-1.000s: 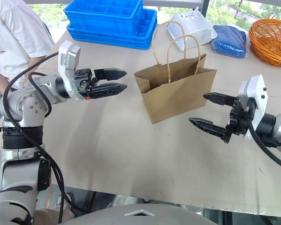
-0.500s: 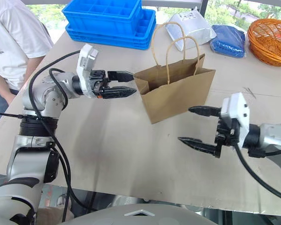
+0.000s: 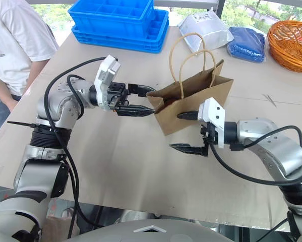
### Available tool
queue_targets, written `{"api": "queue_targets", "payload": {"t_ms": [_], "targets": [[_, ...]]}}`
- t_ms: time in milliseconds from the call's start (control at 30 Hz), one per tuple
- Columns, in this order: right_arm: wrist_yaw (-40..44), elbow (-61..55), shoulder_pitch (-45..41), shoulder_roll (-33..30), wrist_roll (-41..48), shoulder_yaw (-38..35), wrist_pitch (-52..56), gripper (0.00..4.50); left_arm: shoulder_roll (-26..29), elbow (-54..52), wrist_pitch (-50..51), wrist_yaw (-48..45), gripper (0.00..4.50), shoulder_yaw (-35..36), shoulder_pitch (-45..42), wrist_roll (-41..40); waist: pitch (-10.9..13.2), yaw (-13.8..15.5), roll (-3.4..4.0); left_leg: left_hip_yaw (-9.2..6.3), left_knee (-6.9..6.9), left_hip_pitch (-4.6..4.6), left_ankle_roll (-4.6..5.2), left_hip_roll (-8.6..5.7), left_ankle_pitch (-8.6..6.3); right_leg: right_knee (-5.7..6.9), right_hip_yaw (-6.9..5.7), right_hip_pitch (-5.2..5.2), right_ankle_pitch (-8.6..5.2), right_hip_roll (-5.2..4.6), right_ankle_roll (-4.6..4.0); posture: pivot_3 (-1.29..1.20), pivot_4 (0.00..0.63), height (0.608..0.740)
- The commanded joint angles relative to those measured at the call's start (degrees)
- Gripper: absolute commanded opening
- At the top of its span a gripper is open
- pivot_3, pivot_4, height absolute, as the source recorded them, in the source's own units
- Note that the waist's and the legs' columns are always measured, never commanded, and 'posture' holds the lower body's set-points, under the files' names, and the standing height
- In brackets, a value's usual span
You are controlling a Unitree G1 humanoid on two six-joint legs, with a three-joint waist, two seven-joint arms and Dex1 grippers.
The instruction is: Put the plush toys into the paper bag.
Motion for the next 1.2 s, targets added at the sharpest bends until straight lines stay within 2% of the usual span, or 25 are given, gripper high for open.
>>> {"api": "queue_targets", "payload": {"t_ms": [33,67,133,267,300,433,600,1000,1200], "targets": [[-0.91,1.56,-2.4,2.85,-2.28,-0.18,-1.68,3.85,-0.02,-5.15,0.07,1.5,4.5,0.46,1.27,-0.55,0.0,0.02,0.0,0.0,0.0,0.0,0.0,0.0,0.0,0.01,0.0,0.0,0.0,0.0,0.0,0.0,0.15,0.74],[-0.68,1.63,-2.68,3.27,-2.74,0.1,-1.46,3.44,0.06,-5.84,0.24,1.67,4.5,0.51,1.7,-0.74,0.0,0.05,0.0,-0.01,0.0,-0.02,0.0,0.0,0.0,0.01,0.0,-0.01,0.0,-0.01,0.0,0.0,0.15,0.74],[-0.78,1.88,-2.97,4.16,-3.83,0.57,-1.17,2.3,0.21,-6.82,-0.25,2.01,4.5,0.28,2.52,-0.35,0.0,0.04,0.0,-0.02,0.0,0.0,0.0,0.0,0.0,0.02,-0.02,0.0,0.0,-0.01,0.0,0.0,0.15,0.74],[-1.18,2.3,-3.18,5.8,-5.51,1.28,-0.95,0.58,-0.08,-8.42,-2.81,3.46,4.5,-1.17,4.04,2.03,0.0,-0.01,0.0,-0.02,0.0,0.01,0.0,0.0,0.0,0.04,-0.01,0.0,0.0,-0.01,-0.01,0.0,0.15,0.74],[-1.43,2.41,-3.32,6.31,-5.89,1.4,-0.87,0.02,-0.26,-8.85,-3.82,4.2,4.5,-1.64,4.46,2.99,-0.01,-0.01,0.01,-0.02,0.0,0.02,0.0,0.0,0.0,0.04,-0.01,0.0,0.0,-0.01,-0.01,0.0,0.15,0.74],[-2.27,2.4,-3.5,7.92,-6.64,1.36,-0.52,0.02,-0.7,-9.41,-6.57,6.54,4.5,-1.4,5.5,4.7,-0.01,-0.02,0.01,-0.02,0.0,0.02,0.0,0.0,0.0,0.05,-0.01,0.0,0.01,-0.01,-0.01,0.0,0.15,0.74],[-3.15,2.28,-3.59,9.56,-5.93,0.16,0.34,0.02,1.31,-11.03,-9.45,6.83,4.5,-0.75,8.24,5.92,-0.01,-0.1,0.01,-0.01,0.0,0.03,0.0,0.0,0.0,0.05,0.0,0.0,0.01,-0.02,-0.01,0.0,0.15,0.74],[-1.95,3.27,-4.9,9.52,-5.49,-1.03,1.13,0.02,2.69,-7.87,-19.86,4.57,4.5,0.18,9.1,8.01,-0.01,-0.04,0.02,0.0,0.0,0.03,0.0,0.0,0.0,0.05,-0.01,0.0,0.01,-0.02,-0.01,0.0,0.15,0.74],[-1.39,3.5,-5.26,9.34,-5.59,-1.32,1.29,0.02,2.85,-5.32,-18.07,1.71,4.5,1.64,6.68,4.1,-0.01,-0.08,0.02,-0.01,0.0,0.03,0.0,0.0,0.0,0.06,-0.02,0.0,0.01,-0.01,-0.01,0.0,0.15,0.74]]}}
